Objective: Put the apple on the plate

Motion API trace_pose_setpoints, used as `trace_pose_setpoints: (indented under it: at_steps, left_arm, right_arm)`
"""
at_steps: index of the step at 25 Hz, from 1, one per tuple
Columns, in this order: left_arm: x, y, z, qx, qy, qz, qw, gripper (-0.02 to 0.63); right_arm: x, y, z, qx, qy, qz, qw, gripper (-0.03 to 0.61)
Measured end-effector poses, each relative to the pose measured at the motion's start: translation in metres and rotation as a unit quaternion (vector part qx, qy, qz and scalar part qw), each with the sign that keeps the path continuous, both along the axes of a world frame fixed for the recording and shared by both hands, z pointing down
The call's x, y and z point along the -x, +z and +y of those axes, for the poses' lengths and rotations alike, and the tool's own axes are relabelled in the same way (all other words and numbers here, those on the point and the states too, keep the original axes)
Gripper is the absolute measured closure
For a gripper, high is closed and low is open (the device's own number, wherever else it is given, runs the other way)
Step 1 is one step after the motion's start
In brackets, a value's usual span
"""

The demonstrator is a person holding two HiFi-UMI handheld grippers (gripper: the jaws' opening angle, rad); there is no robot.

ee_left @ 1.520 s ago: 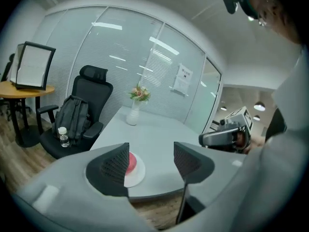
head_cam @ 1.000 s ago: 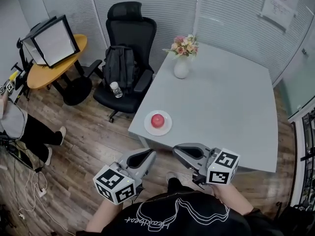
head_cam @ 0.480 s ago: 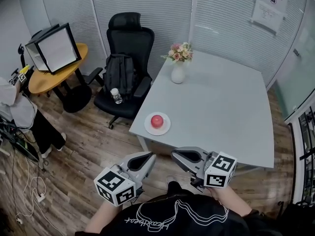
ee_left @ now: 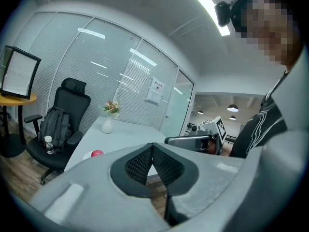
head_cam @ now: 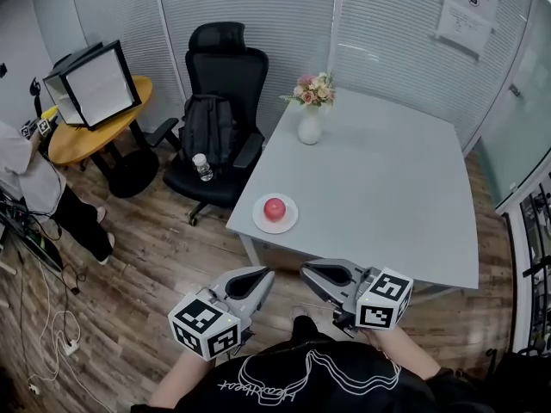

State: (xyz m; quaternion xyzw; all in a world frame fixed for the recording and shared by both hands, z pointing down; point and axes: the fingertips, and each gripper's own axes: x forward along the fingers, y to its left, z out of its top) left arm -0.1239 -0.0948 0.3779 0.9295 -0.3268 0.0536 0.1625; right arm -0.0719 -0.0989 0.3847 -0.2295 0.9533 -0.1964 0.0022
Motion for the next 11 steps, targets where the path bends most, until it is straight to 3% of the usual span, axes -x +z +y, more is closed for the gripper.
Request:
trace_pose_setpoints:
  at_steps: [11]
  left_arm:
    - [0.000,0.011,-0.003,-0.013,0.003,-0.011,0.9998,0.600]
  right_arm:
    - [-0.002,0.017,-0.006,0.020,0.009,0.015,1.000,0.569]
